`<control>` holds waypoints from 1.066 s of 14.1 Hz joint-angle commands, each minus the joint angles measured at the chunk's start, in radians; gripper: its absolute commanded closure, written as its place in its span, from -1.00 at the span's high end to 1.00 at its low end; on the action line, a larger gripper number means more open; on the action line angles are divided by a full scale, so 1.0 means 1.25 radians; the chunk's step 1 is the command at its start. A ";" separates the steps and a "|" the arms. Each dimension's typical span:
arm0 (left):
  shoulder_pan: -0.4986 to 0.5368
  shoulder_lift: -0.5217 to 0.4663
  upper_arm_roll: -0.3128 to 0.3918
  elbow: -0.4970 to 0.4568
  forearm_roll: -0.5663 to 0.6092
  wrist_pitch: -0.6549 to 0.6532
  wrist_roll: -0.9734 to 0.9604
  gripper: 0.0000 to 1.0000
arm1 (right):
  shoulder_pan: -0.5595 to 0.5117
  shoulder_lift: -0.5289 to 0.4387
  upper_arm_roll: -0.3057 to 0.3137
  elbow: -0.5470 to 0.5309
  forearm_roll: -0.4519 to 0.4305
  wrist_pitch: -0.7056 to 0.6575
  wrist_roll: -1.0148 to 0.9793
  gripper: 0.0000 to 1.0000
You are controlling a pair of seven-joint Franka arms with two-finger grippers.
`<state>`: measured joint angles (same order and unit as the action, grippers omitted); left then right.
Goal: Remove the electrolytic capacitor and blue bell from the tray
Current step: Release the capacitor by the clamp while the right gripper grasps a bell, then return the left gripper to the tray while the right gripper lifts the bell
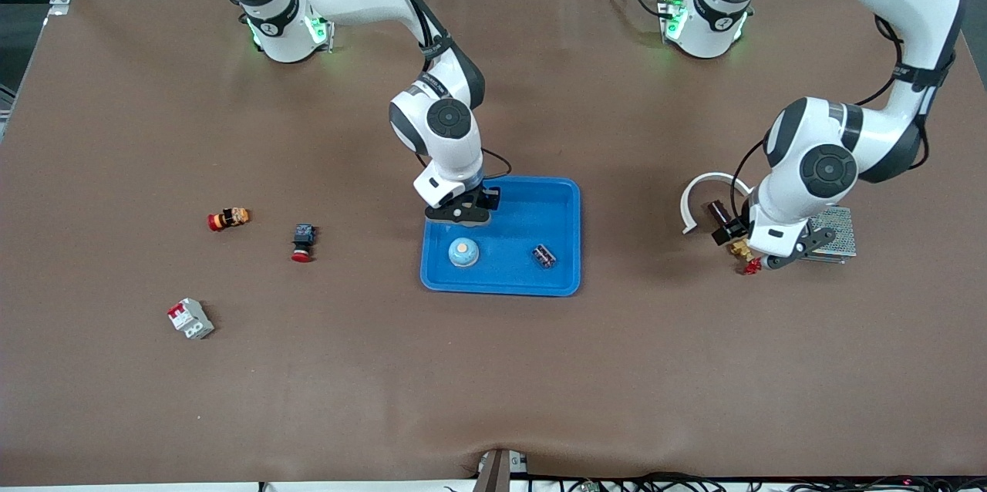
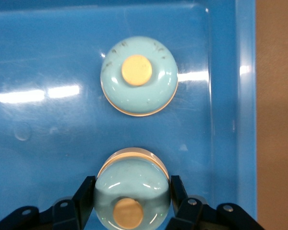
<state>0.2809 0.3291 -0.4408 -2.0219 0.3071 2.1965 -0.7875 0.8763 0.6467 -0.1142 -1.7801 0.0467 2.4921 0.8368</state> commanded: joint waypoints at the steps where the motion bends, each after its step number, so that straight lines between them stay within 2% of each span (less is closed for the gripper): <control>1: -0.014 0.024 -0.029 0.130 -0.047 -0.115 -0.008 1.00 | -0.016 -0.063 0.001 0.012 -0.012 -0.092 -0.012 -0.15; 2: -0.031 0.038 -0.035 0.167 -0.064 -0.127 -0.009 1.00 | -0.021 -0.084 0.001 0.010 -0.010 -0.116 -0.057 -0.21; 6: -0.121 0.103 -0.036 0.270 -0.092 -0.132 -0.089 1.00 | -0.057 -0.154 -0.001 -0.007 -0.008 -0.192 -0.149 -0.21; 10: -0.220 0.189 -0.035 0.347 -0.090 -0.130 -0.283 1.00 | -0.091 -0.236 -0.002 -0.117 -0.009 -0.162 -0.235 -0.23; 15: -0.299 0.236 -0.035 0.357 -0.090 -0.076 -0.434 1.00 | -0.151 -0.360 -0.002 -0.274 -0.009 -0.130 -0.382 -0.26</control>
<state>-0.0625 0.5964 -0.4872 -1.6079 0.2024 2.0843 -1.2660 0.7177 0.3033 -0.1296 -2.0057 0.0458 2.3086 0.4137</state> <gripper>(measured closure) 0.000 0.322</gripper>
